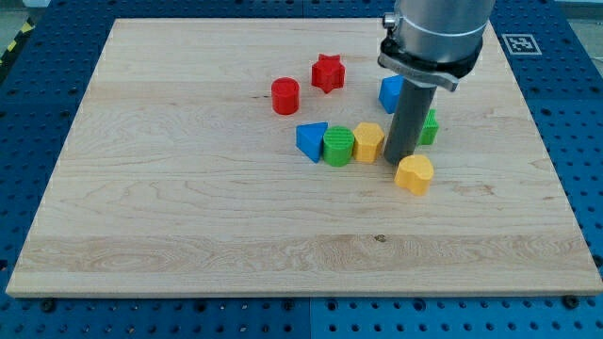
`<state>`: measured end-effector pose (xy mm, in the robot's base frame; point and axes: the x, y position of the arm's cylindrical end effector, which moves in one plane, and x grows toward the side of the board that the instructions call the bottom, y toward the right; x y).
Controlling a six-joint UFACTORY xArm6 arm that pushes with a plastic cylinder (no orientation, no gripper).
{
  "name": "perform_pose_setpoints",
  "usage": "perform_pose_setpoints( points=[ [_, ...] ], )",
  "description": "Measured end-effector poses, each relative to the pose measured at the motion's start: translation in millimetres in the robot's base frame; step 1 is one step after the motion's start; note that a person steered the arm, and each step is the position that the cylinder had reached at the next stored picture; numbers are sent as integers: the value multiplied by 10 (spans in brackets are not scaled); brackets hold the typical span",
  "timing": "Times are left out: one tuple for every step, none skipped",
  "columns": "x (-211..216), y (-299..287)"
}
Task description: Move the yellow heart to the bottom right
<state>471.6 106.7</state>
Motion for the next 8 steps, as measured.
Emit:
perform_pose_setpoints(
  points=[
    [194,43],
    [431,247],
    [686,135],
    [845,96],
    [955,360],
    [814,497],
    [783,546],
    [681,632]
  ],
)
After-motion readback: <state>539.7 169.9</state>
